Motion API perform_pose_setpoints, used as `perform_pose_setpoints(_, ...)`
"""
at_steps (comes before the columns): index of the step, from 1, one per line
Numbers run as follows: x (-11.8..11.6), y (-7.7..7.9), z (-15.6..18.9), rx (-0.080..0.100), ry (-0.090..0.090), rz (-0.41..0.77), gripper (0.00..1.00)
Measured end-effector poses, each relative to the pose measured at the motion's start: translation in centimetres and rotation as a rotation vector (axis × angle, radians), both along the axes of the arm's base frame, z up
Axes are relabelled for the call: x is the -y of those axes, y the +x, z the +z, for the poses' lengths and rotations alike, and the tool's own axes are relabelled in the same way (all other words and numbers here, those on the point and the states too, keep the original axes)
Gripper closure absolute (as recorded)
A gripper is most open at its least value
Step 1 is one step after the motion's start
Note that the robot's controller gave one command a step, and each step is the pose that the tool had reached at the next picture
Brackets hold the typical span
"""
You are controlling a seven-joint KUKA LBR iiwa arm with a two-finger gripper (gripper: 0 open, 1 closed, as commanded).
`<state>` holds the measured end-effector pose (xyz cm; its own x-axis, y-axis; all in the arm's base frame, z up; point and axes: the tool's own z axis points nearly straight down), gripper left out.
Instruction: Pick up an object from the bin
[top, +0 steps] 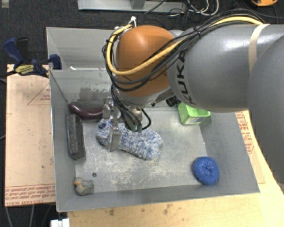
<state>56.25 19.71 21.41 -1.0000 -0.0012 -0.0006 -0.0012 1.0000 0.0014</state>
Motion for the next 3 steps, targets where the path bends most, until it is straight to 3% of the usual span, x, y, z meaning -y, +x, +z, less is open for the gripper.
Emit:
perform_pose_setpoints(1,1.8,0.0,-4.7,0.006,0.002,0.008,0.0)
perform_pose_setpoints(2,4.3,4.3,-9.2,0.005,0.001,0.023,0.0)
perform_pose_setpoints(3,4.6,4.5,-12.3,0.0,0.001,0.026,1.0)
